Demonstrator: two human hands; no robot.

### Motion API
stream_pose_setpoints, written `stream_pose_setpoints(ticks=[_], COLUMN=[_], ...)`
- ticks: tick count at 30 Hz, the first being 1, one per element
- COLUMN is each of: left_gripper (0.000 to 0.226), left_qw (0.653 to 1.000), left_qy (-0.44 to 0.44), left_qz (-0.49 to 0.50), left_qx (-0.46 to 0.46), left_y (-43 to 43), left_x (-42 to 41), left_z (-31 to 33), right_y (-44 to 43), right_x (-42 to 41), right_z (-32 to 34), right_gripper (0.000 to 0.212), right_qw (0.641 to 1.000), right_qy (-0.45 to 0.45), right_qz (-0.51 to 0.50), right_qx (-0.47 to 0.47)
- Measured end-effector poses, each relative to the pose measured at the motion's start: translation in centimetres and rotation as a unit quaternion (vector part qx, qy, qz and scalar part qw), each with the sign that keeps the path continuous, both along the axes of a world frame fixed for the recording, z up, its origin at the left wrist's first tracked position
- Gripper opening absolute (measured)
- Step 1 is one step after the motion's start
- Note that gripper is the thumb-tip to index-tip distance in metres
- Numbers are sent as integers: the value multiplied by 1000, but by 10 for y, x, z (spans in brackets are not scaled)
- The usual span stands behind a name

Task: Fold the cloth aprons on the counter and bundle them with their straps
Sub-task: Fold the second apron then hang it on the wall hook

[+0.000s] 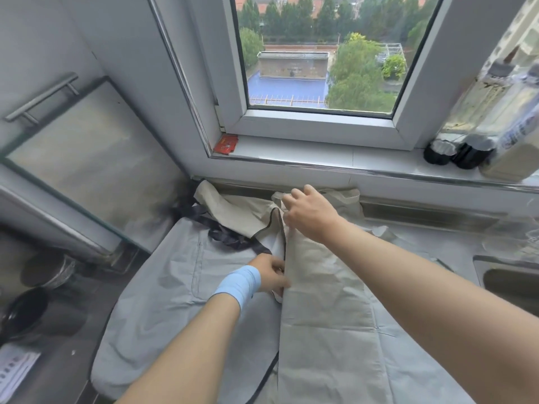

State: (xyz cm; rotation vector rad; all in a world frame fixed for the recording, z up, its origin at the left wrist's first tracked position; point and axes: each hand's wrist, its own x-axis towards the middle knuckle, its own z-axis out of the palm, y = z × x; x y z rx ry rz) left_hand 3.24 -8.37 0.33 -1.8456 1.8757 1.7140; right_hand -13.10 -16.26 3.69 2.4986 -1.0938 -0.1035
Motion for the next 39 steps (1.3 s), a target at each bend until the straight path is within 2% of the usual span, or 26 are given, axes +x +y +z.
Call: stream_pose_setpoints(ticks=[2, 4, 6, 8, 10, 12, 13, 15, 17, 18, 20, 22, 23, 26, 29, 31, 32, 34, 35, 37, 39], left_gripper=[13, 26, 42, 43, 30, 30, 31, 37, 63, 76, 87, 89, 88, 83, 75, 69, 72, 93, 102, 109, 97], left_qw=[1000, 994, 982, 961, 935, 925, 922, 910, 899, 895, 884, 874, 875, 873, 840, 841, 853, 878, 882, 883, 874], left_qy=[-20, -92, -167, -203, -193, -162, -165, -210, -256, -272, -294, -308, -311, -332, -356, -326, -311, -301, -302, -304, -303], left_qz=[-13, -43, -8, 47, 28, -47, -87, -166, -225, -244, -274, -299, -302, -297, -290, -275, -273, -281, -289, -292, -278], left_qx=[0, -32, -89, -184, -298, -342, -339, -317, -275, -257, -240, -227, -218, -201, -288, -332, -319, -245, -215, -206, -258], left_y=[-5, -11, -16, -15, -15, -15, -15, -12, -9, -9, -15, -24, -29, -41, -39, -30, -27, -25, -28, -37, -38], left_x=[3, 5, 5, -1, -13, -32, -39, -53, -57, -57, -59, -65, -68, -76, -82, -87, -90, -91, -91, -89, -87], left_z=[6, 4, -7, -16, -25, -34, -38, -50, -63, -69, -77, -82, -82, -78, -74, -75, -77, -83, -84, -82, -75], right_y=[6, 12, 22, 35, 55, 75, 85, 100, 107, 107, 102, 94, 90, 85, 93, 105, 111, 118, 117, 111, 102], right_x=[-1, -6, -19, -41, -65, -85, -89, -89, -86, -86, -89, -94, -95, -103, -102, -97, -93, -91, -92, -95, -96], right_z=[-9, -23, -35, -48, -59, -69, -75, -84, -94, -99, -106, -110, -111, -117, -123, -128, -131, -136, -138, -137, -133], right_gripper=[20, 37, 43, 31, 23, 17, 18, 32, 48, 48, 34, 18, 16, 30, 35, 45, 54, 72, 75, 75, 75], right_qw=[995, 973, 924, 853, 778, 715, 695, 679, 689, 696, 710, 731, 747, 802, 870, 895, 896, 876, 870, 877, 875], right_qy=[-95, -201, -299, -376, -409, -432, -437, -421, -397, -387, -369, -360, -365, -359, -341, -323, -298, -230, -199, -158, -142], right_qz=[-19, -75, -199, -336, -457, -525, -535, -527, -507, -501, -496, -493, -489, -458, -346, -283, -277, -292, -300, -307, -322], right_qx=[32, 89, 129, 133, 136, 164, 200, 290, 333, 338, 337, 304, 265, 132, 81, 120, 176, 308, 336, 335, 333])
